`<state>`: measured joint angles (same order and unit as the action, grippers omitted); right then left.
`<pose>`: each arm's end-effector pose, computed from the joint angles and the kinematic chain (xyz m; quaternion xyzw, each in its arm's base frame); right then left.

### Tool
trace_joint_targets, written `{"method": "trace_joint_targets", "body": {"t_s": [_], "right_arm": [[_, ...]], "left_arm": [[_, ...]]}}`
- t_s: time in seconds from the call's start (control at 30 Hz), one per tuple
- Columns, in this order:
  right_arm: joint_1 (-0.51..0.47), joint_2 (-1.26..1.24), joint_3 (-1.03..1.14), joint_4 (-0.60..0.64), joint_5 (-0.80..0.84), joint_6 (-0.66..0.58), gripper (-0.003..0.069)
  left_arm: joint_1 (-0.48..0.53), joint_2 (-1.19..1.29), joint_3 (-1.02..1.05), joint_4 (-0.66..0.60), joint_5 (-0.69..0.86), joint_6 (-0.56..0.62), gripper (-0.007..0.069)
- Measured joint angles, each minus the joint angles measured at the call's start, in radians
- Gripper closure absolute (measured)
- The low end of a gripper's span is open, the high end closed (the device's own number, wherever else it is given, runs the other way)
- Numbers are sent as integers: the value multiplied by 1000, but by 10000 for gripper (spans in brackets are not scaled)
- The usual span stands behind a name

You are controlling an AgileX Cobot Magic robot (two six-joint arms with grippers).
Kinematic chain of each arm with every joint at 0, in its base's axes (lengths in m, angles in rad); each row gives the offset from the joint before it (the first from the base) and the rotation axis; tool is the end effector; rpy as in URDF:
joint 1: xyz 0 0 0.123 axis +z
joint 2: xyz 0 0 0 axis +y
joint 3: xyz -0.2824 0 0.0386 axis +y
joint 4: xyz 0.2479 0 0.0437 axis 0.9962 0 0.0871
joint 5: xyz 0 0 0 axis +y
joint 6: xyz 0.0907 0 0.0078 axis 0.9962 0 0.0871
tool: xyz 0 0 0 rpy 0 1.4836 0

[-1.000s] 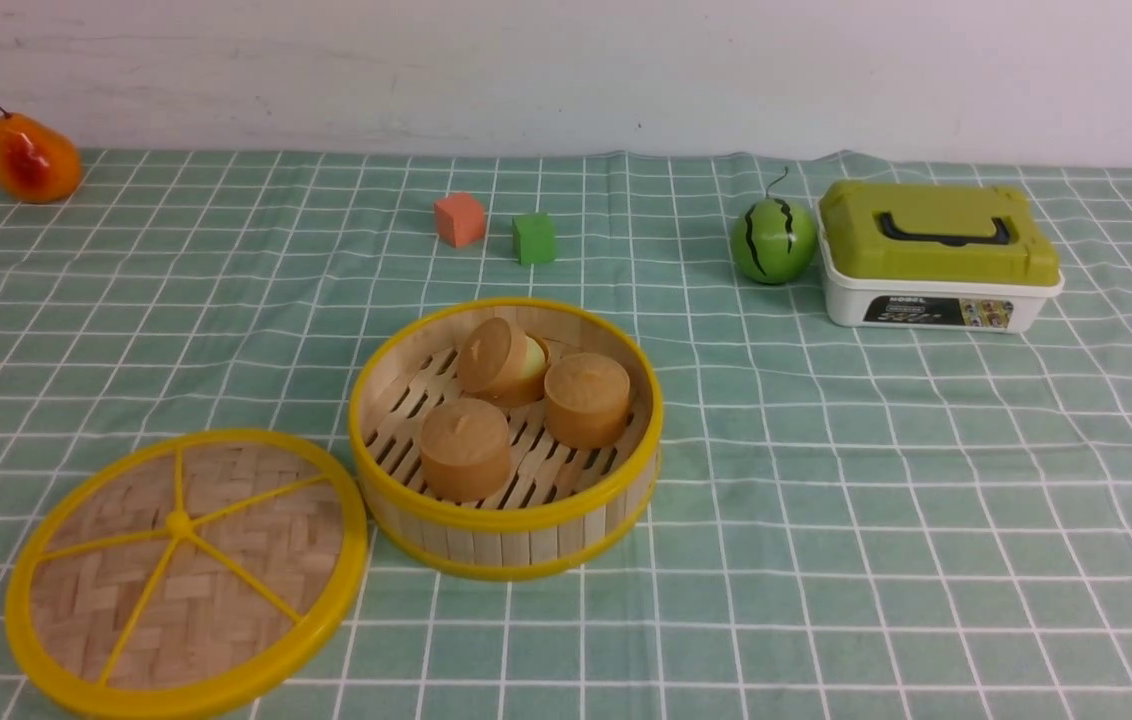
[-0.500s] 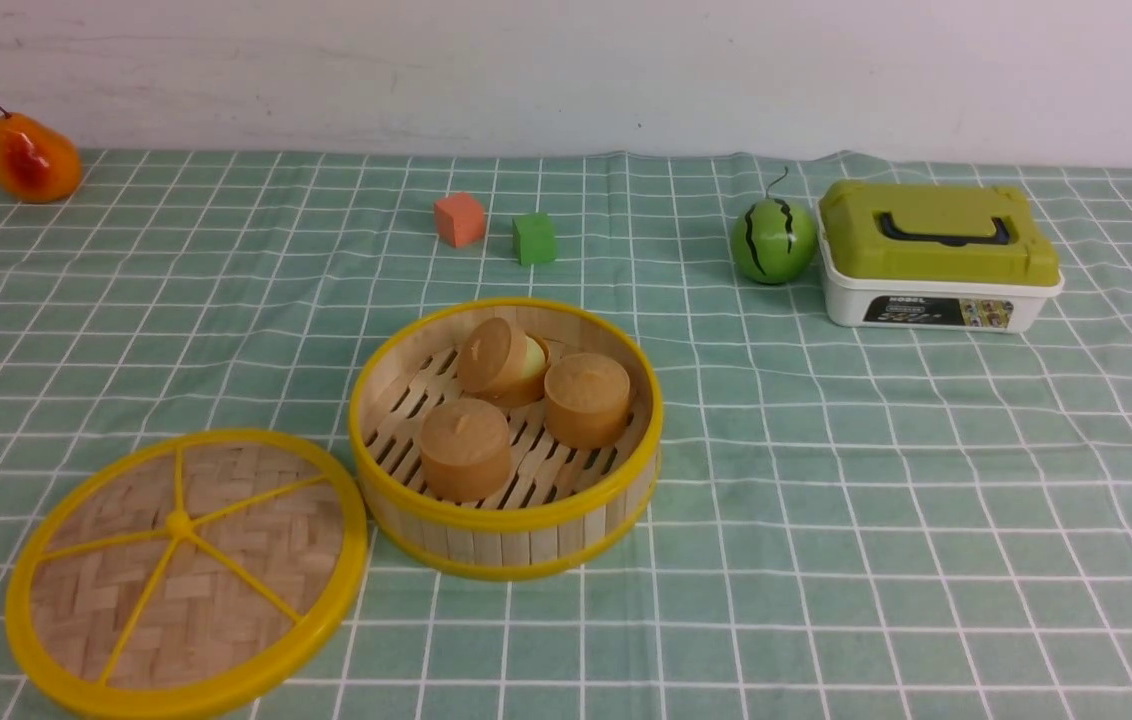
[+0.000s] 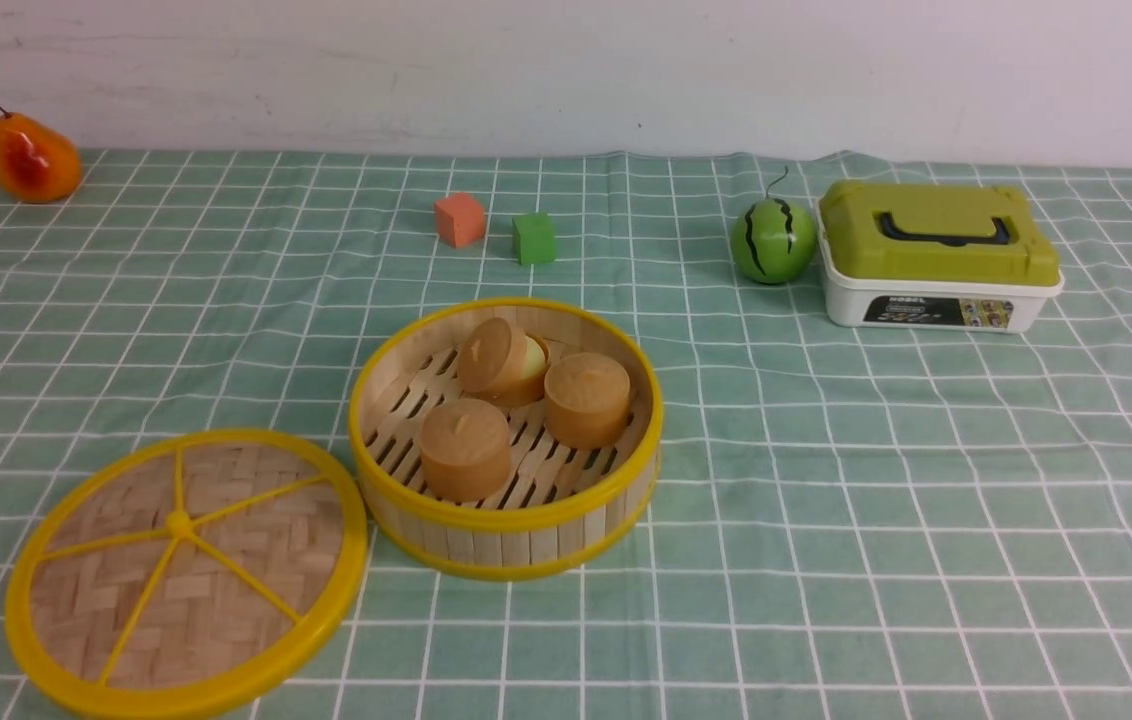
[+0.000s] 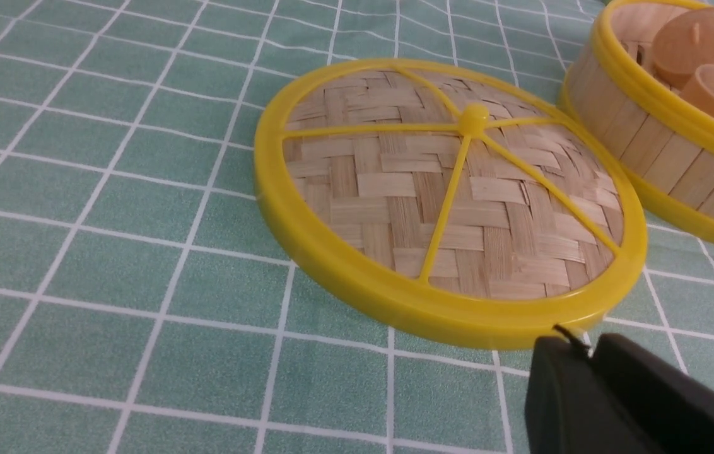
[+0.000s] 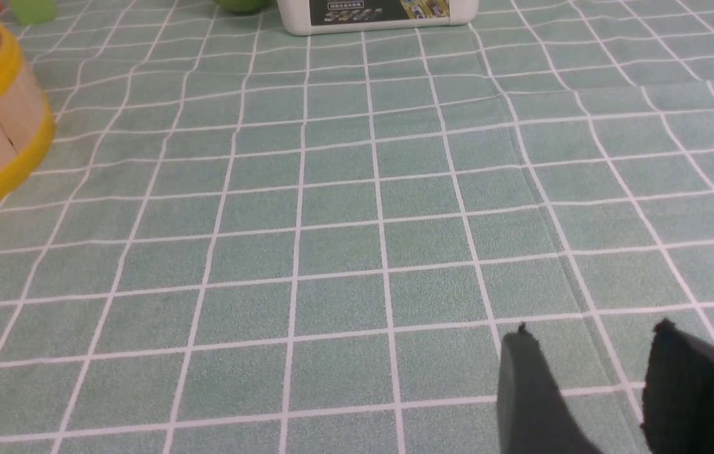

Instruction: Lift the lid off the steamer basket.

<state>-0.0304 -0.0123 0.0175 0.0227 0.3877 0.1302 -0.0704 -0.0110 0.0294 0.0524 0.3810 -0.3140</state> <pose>0.0520 -0.0008 0.1730 0.0706 0.8034 0.0391 0.5899 0.0524 -0.0019 0.1696 -0.0844 0.8039 -0.0906 0.5818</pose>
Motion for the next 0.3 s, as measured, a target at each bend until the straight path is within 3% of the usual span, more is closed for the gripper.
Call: {"method": "trace_joint_targets", "body": {"t_s": [0.3], "right_arm": [[0, 0, 0, 0, 0, 0, 418]], "left_arm": [[0, 0, 0, 0, 0, 0, 554]]}}
